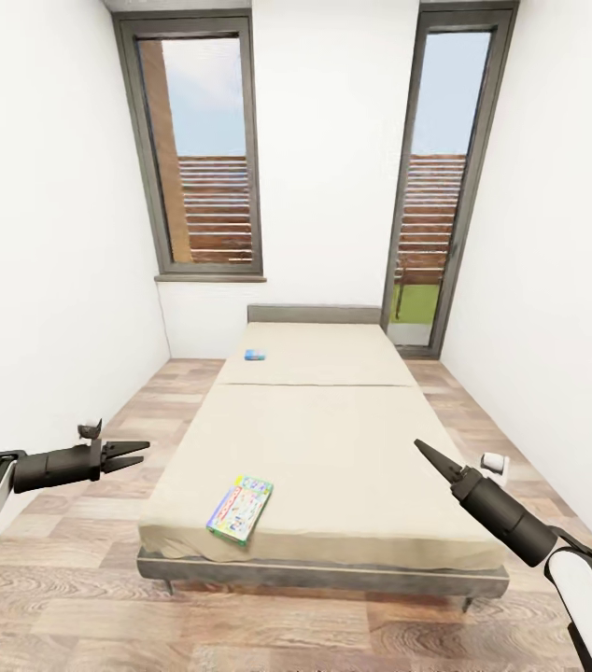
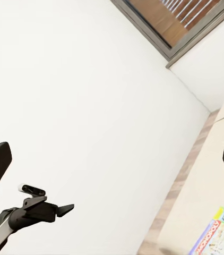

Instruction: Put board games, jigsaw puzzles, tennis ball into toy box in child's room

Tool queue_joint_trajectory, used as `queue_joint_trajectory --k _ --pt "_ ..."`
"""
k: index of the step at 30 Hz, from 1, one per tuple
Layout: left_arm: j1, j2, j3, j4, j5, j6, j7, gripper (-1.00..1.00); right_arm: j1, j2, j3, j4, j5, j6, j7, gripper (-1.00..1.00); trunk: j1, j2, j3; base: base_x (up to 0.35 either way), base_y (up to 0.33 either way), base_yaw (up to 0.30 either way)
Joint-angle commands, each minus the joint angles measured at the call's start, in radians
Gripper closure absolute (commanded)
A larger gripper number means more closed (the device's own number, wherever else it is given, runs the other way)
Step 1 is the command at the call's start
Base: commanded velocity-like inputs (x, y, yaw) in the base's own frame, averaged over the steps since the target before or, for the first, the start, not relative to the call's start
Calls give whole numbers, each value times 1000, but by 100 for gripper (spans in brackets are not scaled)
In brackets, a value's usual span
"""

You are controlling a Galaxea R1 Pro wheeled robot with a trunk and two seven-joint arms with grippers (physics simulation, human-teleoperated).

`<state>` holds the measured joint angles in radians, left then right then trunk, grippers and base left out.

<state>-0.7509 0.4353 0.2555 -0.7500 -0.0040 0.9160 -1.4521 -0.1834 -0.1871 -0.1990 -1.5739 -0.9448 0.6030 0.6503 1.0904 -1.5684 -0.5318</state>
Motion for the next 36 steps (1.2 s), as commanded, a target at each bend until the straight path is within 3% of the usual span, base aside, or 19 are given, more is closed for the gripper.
queue_joint_trajectory --k 1,26,30,36 --pt "-1 0 0 0 -1 11 -4 -100 -1 0 -1 0 -6 7 0 -100 0 -1 -1 -88 -80 1" --pt "1 -22 0 3 -4 11 3 -100 -1 -1 -2 2 -6 8 -3 -100 0 -1 -1 -65 -21 0" --pt "1 -42 0 6 -6 11 23 -100 -1 0 -2 1 -4 7 -7 -100 0 -1 -1 0 0 0" --pt "1 -87 -1 12 -13 11 100 -100 -1 -1 -3 1 5 8 -47 -100 0 -1 -1 0 0 0"
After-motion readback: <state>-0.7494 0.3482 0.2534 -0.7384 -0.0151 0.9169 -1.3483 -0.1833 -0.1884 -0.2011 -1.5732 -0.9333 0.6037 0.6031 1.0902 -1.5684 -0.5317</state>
